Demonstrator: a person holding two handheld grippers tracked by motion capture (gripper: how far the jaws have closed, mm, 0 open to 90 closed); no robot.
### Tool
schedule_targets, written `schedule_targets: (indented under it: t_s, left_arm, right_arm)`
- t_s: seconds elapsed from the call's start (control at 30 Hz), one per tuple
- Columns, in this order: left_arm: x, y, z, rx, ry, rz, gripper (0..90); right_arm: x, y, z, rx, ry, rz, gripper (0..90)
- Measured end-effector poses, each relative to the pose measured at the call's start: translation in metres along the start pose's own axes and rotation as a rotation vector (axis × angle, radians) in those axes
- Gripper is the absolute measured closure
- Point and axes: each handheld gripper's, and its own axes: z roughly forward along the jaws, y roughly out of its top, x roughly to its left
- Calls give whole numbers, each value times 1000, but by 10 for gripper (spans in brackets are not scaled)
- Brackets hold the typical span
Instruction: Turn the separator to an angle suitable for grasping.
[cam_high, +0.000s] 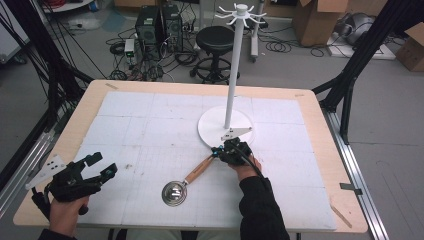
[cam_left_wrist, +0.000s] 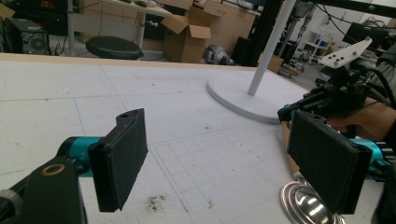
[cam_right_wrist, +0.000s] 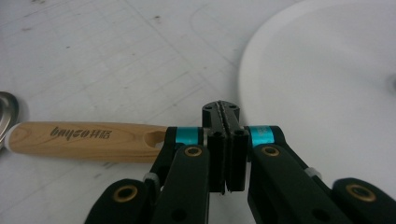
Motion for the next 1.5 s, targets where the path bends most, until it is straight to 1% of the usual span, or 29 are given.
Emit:
schedule_targets:
  t_s: [0.03, 0.07, 0.13, 0.27, 0.33, 0.37, 0.4, 0.47, 0.53, 0.6, 0.63, 0.7, 0.77, 0.8, 0.83, 0.9, 0.97, 1.0, 1.03, 1.07, 1.1, 1.17, 1.23, 1.3, 1.33, 1.4, 1.43, 1.47, 1.5]
  left_arm:
    - [0, 0, 0, -1, 0, 0, 205]
    - [0, 0, 0, -1, 0, 0, 205]
    - [0, 0, 0, 1, 2, 1, 205]
    - [0, 0, -1, -2, 2, 0, 205]
    - [0, 0, -1, -2, 4, -1, 206]
    - [0, 0, -1, -2, 4, -1, 206]
    - [0, 0, -1, -1, 2, -1, 206]
    - [0, 0, -1, 0, 3, 0, 206]
    - [0, 0, -1, 0, 2, 1, 207]
    - [0, 0, -1, 3, 2, 3, 207]
    - [0, 0, 0, 5, 0, 2, 208]
    - [-1, 0, 0, 7, -1, 4, 208]
    - [-2, 0, 0, 10, -5, 9, 210]
    - [-2, 0, 0, 10, -5, 9, 217]
    - [-2, 0, 0, 11, -11, 14, 239]
    - [-5, 0, 2, 16, -28, 22, 253]
    - [-7, 0, 4, 24, -35, 28, 253]
    - [-8, 0, 5, 28, -39, 32, 252]
    - [-10, 0, 7, 33, -46, 34, 253]
    - [-12, 1, 8, 34, -51, 38, 253]
    - [-15, 2, 9, 34, -55, 41, 253]
    - [-20, 3, 11, 30, -64, 48, 253]
    - [-24, 4, 14, 38, -73, 58, 250]
    - [-27, 5, 18, 49, -82, 62, 226]
    - [-29, 5, 20, 54, -89, 62, 206]
    - [-32, 4, 22, 58, -105, 69, 200]
    - [-32, 4, 22, 58, -105, 69, 202]
    - [-34, 3, 23, 66, -115, 82, 202]
    - [-34, 3, 23, 66, -115, 82, 203]
  right_arm:
    - [6, -1, 0, 3, 16, -4, 896]
    - [9, -2, 1, 12, 24, -4, 895]
    - [15, -2, 1, 33, 25, -10, 895]
    - [24, 0, -2, 10, 55, -14, 895]
    - [29, 1, -4, 16, 64, -15, 895]
    - [29, 1, -4, 16, 64, -15, 895]
    - [32, 0, -3, 26, 89, -15, 895]
    - [36, 1, -1, 27, 106, -23, 895]
    - [40, 1, -1, 22, 107, -31, 895]
    - [40, 2, -6, 11, 97, -26, 895]
    - [39, 1, -10, 1, 94, -25, 895]
    - [37, -2, -22, -43, 79, -14, 895]
    - [35, -9, -37, -70, 39, -12, 894]
    - [35, -9, -37, -70, 39, -12, 894]
    - [33, -19, -55, -111, 0, -6, 892]
    - [31, -32, -77, -139, -47, -6, 891]
    - [29, -44, -100, -173, -89, -1, 886]
    - [28, -50, -111, -185, -114, 5, 864]
    - [28, -54, -119, -193, -137, 11, 820]
    - [28, -60, -132, -209, -179, 22, 791]
    - [28, -65, -143, -218, -214, 29, 785]
    - [30, -74, -161, -241, -271, 36, 697]
    - [32, -85, -176, -270, -316, 77, 544]
    - [32, -95, -187, -298, -365, 113, 400]
    - [31, -100, -191, -311, -389, 131, 352]
    - [31, -107, -197, -324, -434, 147, 310]
    - [30, -109, -198, -327, -447, 153, 276]
    - [30, -109, -201, -344, -454, 163, 260]
    - [30, -109, -201, -344, -454, 163, 260]
